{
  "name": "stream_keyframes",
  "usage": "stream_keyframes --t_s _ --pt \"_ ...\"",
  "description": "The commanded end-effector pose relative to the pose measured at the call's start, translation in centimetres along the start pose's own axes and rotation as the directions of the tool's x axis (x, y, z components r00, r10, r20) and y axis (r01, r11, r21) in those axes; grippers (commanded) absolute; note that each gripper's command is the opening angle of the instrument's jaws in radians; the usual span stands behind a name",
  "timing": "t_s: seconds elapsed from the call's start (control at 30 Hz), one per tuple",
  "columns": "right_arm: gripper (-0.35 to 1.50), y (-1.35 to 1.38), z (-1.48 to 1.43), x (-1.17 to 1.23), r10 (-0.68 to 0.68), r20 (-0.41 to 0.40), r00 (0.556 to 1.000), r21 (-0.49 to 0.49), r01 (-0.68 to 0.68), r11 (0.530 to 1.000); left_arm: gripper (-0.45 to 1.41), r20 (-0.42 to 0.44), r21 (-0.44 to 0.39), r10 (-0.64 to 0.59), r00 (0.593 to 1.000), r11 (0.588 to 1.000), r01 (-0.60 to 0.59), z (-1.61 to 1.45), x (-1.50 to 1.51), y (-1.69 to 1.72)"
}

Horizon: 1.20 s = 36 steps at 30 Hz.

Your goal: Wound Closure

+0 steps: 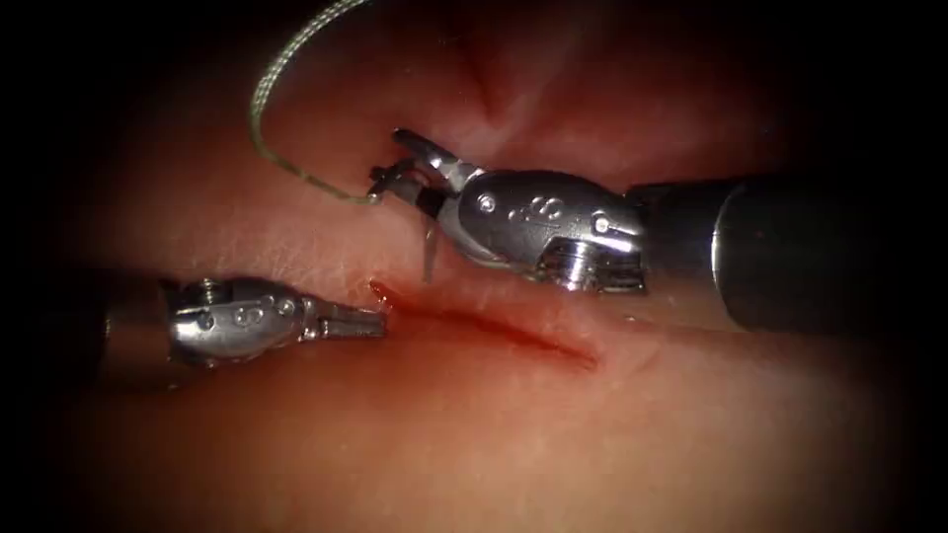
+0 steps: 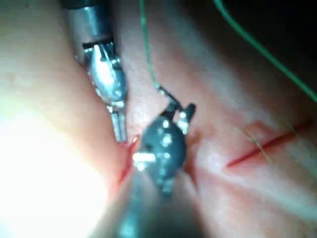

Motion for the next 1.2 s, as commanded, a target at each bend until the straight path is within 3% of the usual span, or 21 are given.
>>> stream_keyframes --t_s 0.03,1.2 --pt "-0.35 -0.04 0.11 -0.02 -0.003 0.009 1.000 0.017 0.003 1.000 -0.27 -0.001 -0.002 0.001 1.000 1.000 -0.001 0.08 -0.02 -0.02" --pt "-0.35 -0.25 0.16 -0.18 0.040 0.114 0.993 0.075 -0.049 0.996 -0.30 0.004 -0.007 0.004 1.000 1.000 -0.004 0.07 -0.04 -0.04"
